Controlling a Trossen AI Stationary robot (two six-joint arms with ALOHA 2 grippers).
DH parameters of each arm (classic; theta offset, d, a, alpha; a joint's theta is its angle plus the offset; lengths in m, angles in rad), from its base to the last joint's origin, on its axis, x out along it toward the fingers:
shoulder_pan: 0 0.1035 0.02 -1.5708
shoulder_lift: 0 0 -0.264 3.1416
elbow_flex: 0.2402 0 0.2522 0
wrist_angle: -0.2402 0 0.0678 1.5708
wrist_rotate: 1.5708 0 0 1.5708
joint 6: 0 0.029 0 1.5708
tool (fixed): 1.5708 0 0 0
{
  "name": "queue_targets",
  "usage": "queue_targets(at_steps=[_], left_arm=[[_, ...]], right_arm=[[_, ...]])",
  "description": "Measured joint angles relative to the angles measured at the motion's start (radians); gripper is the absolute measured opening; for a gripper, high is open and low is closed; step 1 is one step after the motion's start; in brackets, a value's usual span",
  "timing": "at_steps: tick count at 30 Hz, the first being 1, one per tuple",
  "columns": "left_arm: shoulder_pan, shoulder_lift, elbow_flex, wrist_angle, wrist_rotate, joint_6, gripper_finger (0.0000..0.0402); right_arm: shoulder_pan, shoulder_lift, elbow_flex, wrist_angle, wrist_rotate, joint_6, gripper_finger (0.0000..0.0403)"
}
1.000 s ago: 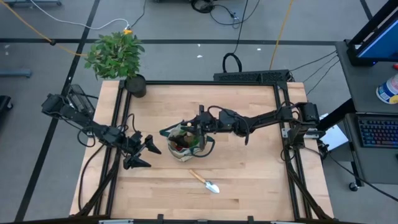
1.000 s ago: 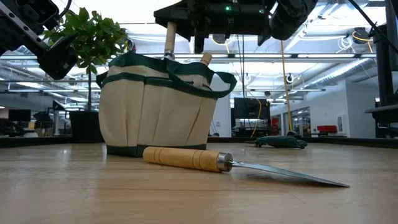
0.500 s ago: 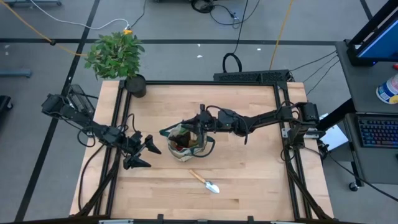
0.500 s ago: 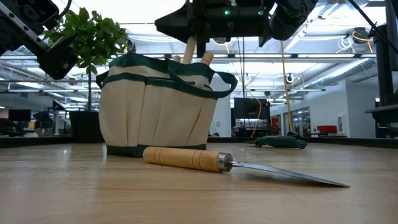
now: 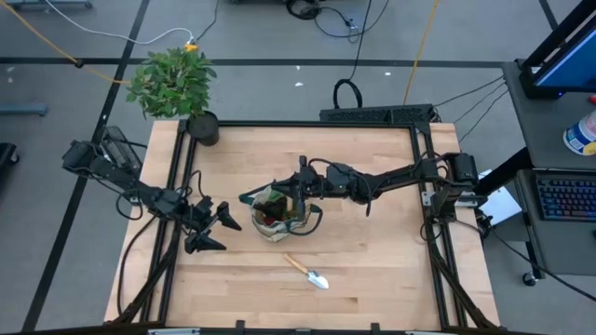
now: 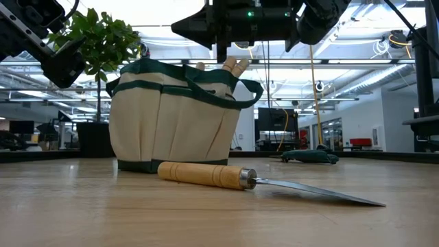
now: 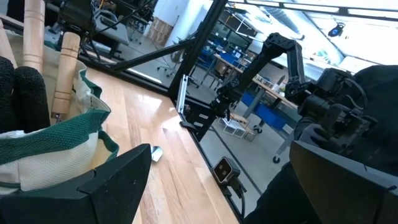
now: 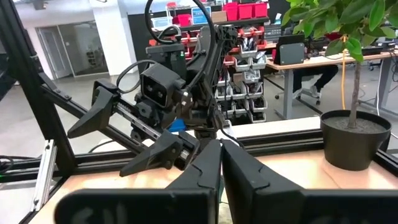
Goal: Pick & Place Garden tools in Gardening bag
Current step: Put the brown trowel into the gardening bag
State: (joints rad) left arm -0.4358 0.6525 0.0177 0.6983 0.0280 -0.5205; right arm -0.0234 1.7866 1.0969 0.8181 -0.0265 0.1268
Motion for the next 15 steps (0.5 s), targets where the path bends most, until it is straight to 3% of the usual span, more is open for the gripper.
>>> queue_targets(at_steps=[7, 15], left_arm=[[0.0, 0.0, 0.0, 0.0, 0.0, 0.002, 0.039], [0.0, 0.0, 0.0, 0.0, 0.0, 0.022, 0.039]], right_arm=[[-0.002, 0.0, 0.0, 0.058, -0.017, 0.0, 0.0001], [0.002, 0.0, 0.0, 0.139, -0.267, 0.044, 0.0001]])
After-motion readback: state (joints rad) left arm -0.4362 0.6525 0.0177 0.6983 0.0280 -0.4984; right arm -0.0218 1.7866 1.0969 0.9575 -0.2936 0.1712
